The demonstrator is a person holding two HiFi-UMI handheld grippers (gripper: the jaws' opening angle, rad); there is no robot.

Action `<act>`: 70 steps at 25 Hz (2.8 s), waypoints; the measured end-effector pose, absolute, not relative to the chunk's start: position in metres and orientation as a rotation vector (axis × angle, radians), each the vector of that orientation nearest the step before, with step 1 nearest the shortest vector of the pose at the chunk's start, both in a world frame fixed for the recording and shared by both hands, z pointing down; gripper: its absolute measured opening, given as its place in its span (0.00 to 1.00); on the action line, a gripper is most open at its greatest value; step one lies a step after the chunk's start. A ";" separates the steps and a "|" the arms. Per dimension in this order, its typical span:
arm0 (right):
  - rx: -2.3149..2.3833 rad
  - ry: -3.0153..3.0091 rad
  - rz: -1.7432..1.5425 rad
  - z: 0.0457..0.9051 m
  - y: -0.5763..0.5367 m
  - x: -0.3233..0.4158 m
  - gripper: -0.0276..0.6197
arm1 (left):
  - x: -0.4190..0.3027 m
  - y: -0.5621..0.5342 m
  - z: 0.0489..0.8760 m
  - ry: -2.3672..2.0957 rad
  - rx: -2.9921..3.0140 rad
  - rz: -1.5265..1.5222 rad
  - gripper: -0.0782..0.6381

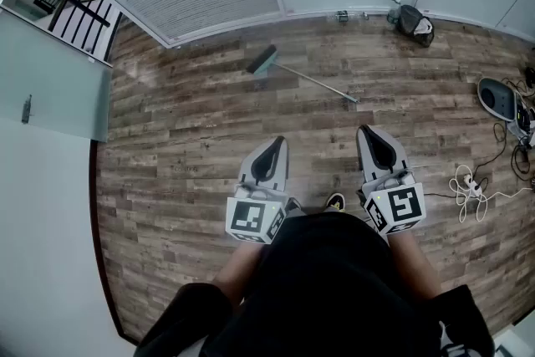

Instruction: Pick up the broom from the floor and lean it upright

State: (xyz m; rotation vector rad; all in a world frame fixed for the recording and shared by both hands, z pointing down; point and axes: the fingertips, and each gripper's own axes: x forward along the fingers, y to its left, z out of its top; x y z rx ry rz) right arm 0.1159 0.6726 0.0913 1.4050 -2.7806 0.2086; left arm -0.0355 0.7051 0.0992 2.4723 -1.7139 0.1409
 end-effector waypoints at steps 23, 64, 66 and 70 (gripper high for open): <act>1.379 -2.850 0.300 0.108 0.668 0.154 0.08 | 0.000 0.696 0.104 -1.698 2.484 0.165 0.14; 1.438 -2.664 0.379 0.136 0.348 0.067 0.08 | -0.081 0.363 0.136 -1.482 2.432 0.017 0.14; 1.435 -2.664 0.377 0.137 0.332 0.059 0.08 | -0.091 0.347 0.136 -1.480 2.428 0.009 0.14; 1.423 -2.668 0.370 0.138 0.311 0.043 0.08 | -0.109 0.323 0.135 -1.493 2.431 0.002 0.14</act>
